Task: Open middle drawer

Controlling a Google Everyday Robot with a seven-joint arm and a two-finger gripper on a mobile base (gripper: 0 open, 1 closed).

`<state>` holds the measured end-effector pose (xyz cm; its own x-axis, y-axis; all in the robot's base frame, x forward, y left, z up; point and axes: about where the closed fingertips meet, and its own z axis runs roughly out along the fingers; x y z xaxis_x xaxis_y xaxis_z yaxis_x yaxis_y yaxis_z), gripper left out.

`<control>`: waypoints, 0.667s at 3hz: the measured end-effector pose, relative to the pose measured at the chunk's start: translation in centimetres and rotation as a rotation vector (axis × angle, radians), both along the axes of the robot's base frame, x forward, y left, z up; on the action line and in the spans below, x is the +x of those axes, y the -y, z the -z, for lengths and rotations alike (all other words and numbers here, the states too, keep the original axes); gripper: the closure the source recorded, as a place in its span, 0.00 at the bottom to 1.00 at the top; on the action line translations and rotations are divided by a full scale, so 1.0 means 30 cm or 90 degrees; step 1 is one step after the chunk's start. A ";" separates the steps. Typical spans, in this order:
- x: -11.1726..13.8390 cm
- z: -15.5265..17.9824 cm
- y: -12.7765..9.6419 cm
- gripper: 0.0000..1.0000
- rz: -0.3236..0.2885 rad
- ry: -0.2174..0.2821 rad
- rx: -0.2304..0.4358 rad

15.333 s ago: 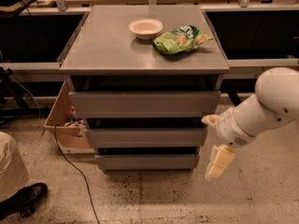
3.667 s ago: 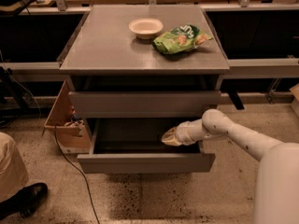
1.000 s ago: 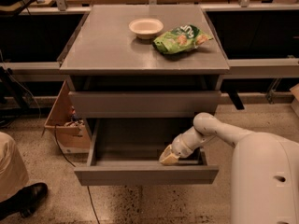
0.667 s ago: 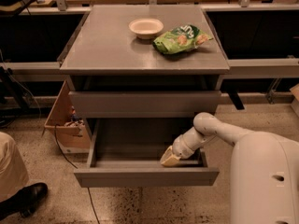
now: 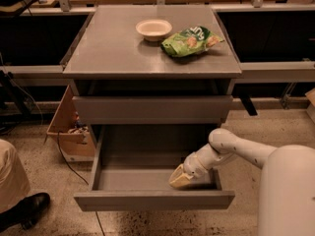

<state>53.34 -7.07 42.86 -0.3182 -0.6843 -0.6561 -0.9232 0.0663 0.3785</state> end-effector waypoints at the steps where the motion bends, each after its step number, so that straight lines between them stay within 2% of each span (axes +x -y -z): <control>1: 0.000 0.000 0.000 1.00 0.000 0.000 0.000; 2: 0.012 0.021 -0.009 1.00 0.007 -0.019 0.020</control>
Offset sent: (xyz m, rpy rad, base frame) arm 0.0135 0.0012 -0.0134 0.0794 0.0710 -0.0355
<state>53.70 -6.81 42.23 -0.3448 -0.6604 -0.6671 -0.9109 0.0638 0.4077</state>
